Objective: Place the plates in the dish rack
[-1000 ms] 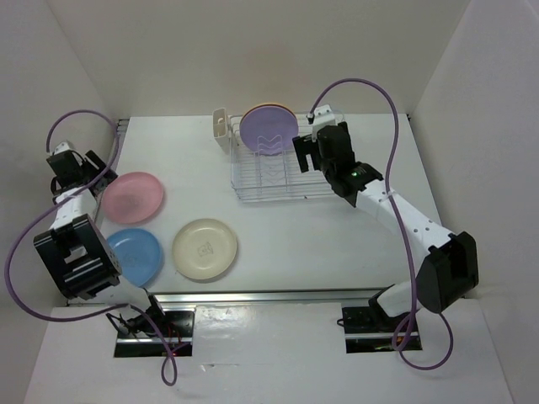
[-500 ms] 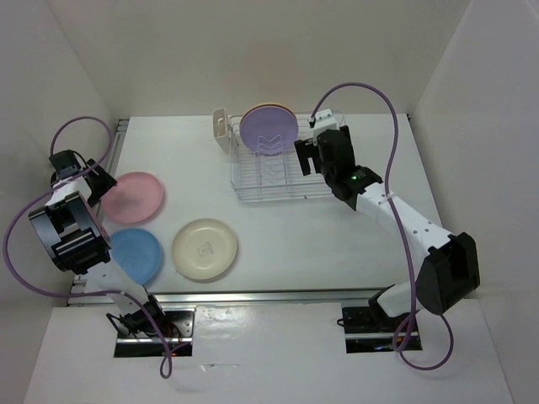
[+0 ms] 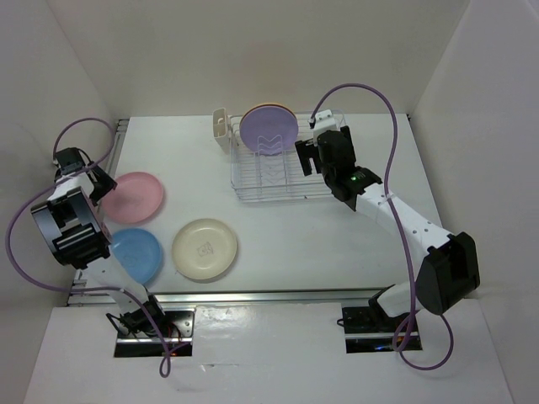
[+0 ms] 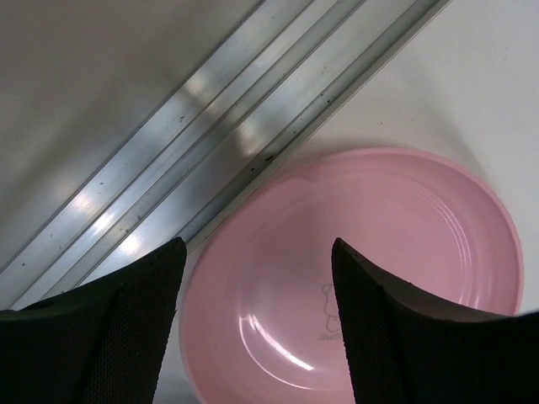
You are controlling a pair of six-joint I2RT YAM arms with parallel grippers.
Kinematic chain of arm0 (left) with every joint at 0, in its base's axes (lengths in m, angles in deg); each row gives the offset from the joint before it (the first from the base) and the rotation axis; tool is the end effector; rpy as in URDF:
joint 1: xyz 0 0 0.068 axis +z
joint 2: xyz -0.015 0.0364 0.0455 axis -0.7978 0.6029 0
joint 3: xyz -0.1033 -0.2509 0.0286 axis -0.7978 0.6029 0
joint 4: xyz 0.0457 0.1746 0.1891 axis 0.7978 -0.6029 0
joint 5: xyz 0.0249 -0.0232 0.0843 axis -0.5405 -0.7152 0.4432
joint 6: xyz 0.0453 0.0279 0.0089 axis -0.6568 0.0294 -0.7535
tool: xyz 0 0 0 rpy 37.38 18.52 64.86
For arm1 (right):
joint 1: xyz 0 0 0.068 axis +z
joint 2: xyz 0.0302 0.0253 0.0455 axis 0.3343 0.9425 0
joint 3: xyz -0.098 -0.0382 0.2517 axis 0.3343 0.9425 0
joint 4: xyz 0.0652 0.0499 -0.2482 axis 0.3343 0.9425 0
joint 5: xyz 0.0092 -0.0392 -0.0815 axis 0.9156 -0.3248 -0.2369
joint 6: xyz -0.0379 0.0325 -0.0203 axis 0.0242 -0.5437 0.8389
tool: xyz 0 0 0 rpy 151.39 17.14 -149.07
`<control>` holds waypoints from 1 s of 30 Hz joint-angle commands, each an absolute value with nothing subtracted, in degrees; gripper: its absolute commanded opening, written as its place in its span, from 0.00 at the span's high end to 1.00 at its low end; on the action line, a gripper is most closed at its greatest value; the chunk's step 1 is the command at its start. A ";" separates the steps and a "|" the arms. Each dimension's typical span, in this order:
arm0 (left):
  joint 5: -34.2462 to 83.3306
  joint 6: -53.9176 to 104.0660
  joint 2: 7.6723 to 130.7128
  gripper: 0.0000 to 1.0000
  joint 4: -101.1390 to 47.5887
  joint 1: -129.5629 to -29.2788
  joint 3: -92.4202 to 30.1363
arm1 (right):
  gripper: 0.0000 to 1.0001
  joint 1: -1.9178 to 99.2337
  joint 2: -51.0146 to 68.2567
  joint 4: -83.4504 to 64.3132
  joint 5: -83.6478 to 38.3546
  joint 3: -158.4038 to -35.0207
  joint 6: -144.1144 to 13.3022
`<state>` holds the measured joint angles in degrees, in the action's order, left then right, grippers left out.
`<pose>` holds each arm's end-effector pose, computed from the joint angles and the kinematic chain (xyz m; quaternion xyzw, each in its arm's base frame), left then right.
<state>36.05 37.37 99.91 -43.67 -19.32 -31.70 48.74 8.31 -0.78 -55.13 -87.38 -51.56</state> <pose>0.3353 0.2252 0.2007 -0.4578 0.8139 0.0566 0.3532 0.2927 0.1467 0.3280 -0.1429 0.8143 -0.0743 0.5576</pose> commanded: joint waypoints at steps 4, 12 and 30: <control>39.48 37.75 104.00 0.24 -45.49 -21.62 -34.73 | 0.00 48.27 7.78 -4.28 -56.22 -87.52 -51.30; 42.03 38.28 107.16 0.24 -46.02 -25.15 -37.28 | 0.00 47.74 8.31 -3.75 -56.22 -87.52 -51.30; 42.03 35.64 115.95 0.24 -47.16 -41.93 -51.61 | 0.00 47.74 9.55 -2.69 -56.74 -89.19 -51.30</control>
<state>41.88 35.97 114.64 -46.24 -41.24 -49.41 48.04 10.63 -0.73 -55.61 -87.38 -51.43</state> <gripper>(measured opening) 0.764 0.999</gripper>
